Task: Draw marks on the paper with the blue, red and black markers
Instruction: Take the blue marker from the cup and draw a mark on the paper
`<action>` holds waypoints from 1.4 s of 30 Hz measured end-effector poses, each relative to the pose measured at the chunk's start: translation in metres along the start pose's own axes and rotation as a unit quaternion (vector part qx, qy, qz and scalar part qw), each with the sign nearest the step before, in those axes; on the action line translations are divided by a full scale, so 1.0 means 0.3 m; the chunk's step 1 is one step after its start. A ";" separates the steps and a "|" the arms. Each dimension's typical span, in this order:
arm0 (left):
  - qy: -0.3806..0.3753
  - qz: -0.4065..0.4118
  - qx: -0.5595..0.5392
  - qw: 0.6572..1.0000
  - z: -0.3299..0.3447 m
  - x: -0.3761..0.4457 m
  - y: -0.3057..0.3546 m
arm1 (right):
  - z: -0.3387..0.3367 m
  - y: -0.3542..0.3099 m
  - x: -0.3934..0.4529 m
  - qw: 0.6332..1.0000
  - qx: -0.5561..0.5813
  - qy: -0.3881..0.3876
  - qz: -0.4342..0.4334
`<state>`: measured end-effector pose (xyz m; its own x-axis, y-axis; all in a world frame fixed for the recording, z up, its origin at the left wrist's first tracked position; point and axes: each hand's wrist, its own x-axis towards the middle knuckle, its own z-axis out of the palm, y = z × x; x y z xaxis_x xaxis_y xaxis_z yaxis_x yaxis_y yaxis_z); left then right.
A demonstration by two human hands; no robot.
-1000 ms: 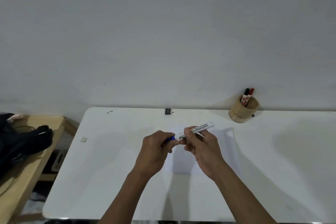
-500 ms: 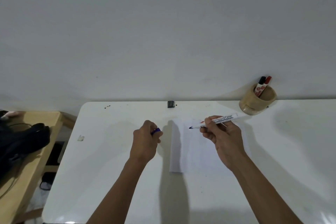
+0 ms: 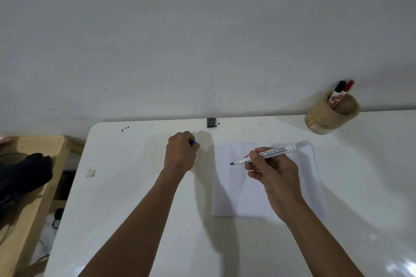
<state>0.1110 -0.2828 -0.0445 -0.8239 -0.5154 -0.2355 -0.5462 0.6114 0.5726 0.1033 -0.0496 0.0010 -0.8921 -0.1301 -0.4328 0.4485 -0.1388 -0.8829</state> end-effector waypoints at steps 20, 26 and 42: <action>0.072 0.141 0.011 0.987 0.087 -0.307 -0.040 | -0.014 0.019 0.024 0.999 -0.004 0.021 -0.045; 0.001 0.206 0.182 0.962 0.168 -0.340 -0.069 | 0.026 0.055 0.083 0.995 -0.056 -0.029 -0.075; 0.013 0.192 0.208 0.959 0.209 -0.361 -0.098 | 0.083 0.150 0.303 0.944 -0.254 -0.112 -0.176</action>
<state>0.2069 -0.2073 -0.0850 -0.9753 -0.2158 -0.0481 -0.2209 0.9428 0.2497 0.0438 -0.0923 -0.0737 -0.9213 -0.3766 -0.0965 -0.0090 0.2689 -0.9631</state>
